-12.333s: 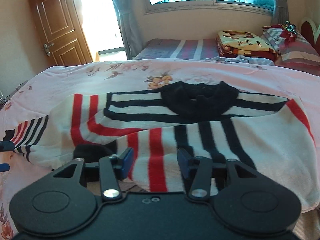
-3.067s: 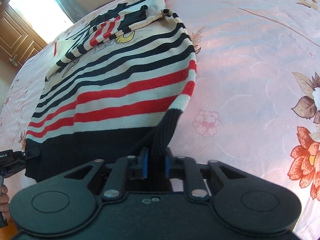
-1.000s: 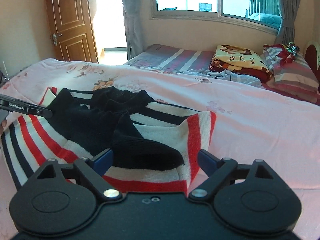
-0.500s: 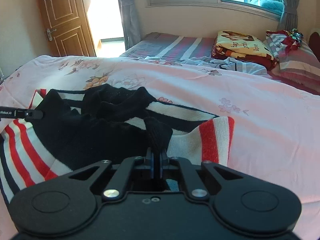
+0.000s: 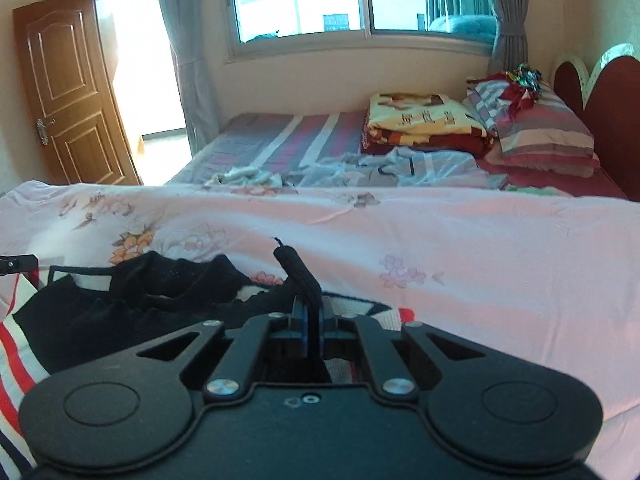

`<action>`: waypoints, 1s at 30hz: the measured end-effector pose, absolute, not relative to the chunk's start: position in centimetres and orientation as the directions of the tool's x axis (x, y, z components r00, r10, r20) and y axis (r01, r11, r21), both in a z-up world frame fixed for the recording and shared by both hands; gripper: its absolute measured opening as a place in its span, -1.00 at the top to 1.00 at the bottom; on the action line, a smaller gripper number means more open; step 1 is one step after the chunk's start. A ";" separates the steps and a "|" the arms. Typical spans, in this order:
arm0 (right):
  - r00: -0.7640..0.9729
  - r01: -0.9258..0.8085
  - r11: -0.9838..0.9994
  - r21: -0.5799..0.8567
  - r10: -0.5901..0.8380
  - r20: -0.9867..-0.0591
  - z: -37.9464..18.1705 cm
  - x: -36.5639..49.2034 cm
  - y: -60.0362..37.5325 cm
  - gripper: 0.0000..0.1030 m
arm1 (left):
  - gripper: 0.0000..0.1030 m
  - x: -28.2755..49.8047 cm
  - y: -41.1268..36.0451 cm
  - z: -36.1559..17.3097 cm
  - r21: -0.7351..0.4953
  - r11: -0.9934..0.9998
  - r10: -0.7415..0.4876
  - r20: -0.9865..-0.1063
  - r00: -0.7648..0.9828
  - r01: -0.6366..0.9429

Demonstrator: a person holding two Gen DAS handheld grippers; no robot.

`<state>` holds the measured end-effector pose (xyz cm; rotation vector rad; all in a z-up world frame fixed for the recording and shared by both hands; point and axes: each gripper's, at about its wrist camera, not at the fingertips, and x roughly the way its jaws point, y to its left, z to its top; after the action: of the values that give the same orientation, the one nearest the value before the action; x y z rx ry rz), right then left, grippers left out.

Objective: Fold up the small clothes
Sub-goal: 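Lay the hem on the collar and open both grippers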

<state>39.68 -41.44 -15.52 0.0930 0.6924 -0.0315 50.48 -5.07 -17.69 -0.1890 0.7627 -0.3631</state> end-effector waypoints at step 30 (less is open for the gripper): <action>0.721 0.184 0.979 0.086 -0.075 -0.689 -18.1 39.3 -41.0 0.73 | 0.99 48.2 -3.4 -19.4 -0.162 0.979 -0.204 -0.666 0.718 0.128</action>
<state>39.25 -41.02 -18.08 0.1525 0.7531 -0.1435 48.15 -3.38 -19.40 -0.1068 0.7486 -0.1839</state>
